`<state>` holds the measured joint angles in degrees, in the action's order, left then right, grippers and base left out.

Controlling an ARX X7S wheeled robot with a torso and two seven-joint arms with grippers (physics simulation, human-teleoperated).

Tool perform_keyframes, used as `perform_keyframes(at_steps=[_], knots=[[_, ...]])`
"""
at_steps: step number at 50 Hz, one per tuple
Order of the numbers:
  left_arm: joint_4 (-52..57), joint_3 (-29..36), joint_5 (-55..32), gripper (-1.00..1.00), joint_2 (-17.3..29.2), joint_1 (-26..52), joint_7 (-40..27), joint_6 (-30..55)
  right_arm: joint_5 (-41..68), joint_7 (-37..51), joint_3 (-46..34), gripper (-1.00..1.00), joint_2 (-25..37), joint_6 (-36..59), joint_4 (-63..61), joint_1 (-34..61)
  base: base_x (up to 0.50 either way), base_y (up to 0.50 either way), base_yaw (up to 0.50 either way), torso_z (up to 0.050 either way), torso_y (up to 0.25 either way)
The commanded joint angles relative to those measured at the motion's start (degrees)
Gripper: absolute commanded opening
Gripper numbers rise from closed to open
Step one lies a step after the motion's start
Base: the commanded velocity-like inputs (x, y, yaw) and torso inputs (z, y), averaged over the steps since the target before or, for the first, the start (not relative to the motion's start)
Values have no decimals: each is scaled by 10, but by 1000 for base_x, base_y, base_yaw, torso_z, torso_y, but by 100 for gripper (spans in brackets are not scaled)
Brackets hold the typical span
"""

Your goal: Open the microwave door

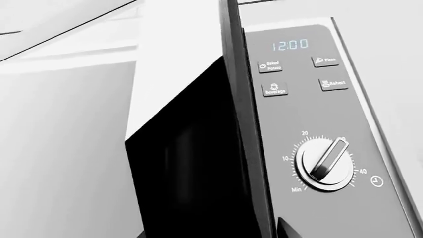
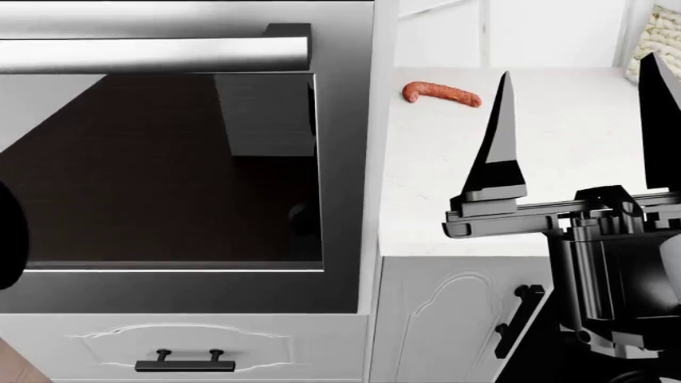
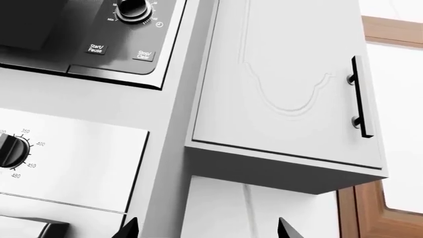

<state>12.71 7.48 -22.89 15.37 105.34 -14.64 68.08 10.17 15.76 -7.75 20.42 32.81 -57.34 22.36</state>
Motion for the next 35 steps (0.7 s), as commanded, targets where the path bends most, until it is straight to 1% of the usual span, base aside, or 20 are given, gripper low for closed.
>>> perform_keyframes(at_steps=[1, 14, 15, 35], knots=[[72, -8, -16, -100, -15, 7, 35, 39, 4, 7, -6, 100, 4, -1, 1, 2, 0, -4, -3, 0, 0], [69, -10, -18, -100, -10, -2, 35, 29, 5, 12, -15, 100, 8, -3, 9, 9, -4, -4, -1, 0, 4], [69, -10, -18, 100, -10, -4, 34, 29, 5, 13, -16, 100, 9, -3, 9, 9, 0, -4, 0, 0, 0], [60, -15, -13, 100, 6, -19, 30, 10, 7, 23, -26, 100, 17, 3, 8, 15, 0, 0, 0, 0, 0]])
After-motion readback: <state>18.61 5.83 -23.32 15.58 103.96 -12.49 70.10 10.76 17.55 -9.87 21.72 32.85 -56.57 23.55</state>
